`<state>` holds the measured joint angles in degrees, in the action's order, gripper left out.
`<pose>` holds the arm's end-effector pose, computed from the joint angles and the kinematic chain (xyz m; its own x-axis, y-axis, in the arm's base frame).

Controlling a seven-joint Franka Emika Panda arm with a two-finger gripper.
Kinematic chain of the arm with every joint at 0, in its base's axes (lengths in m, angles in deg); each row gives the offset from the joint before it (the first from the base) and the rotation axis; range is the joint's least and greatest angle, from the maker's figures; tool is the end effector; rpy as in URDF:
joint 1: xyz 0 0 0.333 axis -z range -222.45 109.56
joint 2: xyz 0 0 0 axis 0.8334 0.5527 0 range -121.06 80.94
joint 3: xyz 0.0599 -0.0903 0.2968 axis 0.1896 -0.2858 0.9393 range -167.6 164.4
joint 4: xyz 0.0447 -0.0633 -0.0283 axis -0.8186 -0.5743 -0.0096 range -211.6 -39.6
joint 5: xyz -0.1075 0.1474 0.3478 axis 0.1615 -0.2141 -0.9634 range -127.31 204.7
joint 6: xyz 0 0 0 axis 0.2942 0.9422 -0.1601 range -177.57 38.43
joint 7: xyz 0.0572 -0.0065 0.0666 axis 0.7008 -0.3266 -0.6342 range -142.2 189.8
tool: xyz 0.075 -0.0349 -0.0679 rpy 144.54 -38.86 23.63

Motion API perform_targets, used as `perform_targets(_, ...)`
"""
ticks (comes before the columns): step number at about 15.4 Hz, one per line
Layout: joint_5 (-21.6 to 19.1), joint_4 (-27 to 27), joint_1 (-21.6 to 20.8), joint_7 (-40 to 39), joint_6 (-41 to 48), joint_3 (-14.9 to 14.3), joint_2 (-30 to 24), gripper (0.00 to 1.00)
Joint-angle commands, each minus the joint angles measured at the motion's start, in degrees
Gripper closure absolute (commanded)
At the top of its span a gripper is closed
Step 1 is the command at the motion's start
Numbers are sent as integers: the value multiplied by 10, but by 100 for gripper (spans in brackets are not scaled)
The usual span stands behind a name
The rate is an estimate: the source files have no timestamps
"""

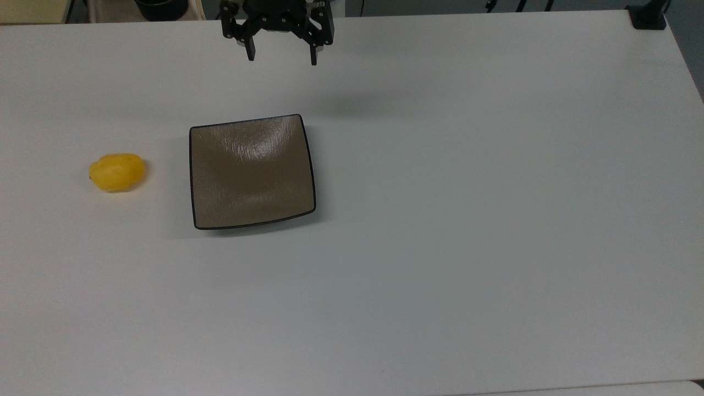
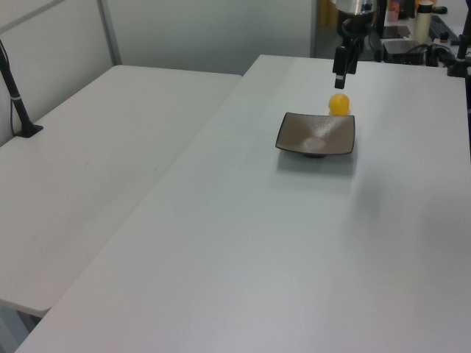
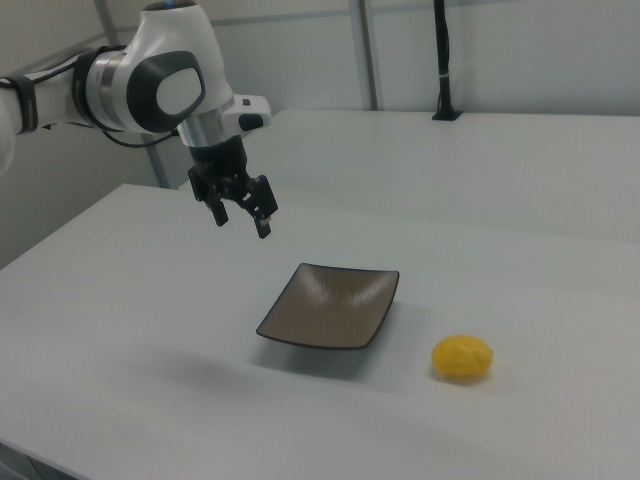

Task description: Put potatoes on a ceramic plate

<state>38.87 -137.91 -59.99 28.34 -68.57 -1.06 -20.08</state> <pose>0.5685 0.0404 0.5468 0.9979 -0.0074 0.0647 -0.0072 -1.0000 -0.0023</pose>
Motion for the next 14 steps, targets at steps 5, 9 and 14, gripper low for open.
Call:
perform_targets(5, -9, -5, -13, -9, 41, -7, -12, 0)
perform_targets(9, -10, -4, -11, -6, 43, -4, -15, 0)
perform_targets(14, -10, 10, -9, -7, 41, -4, -11, 0)
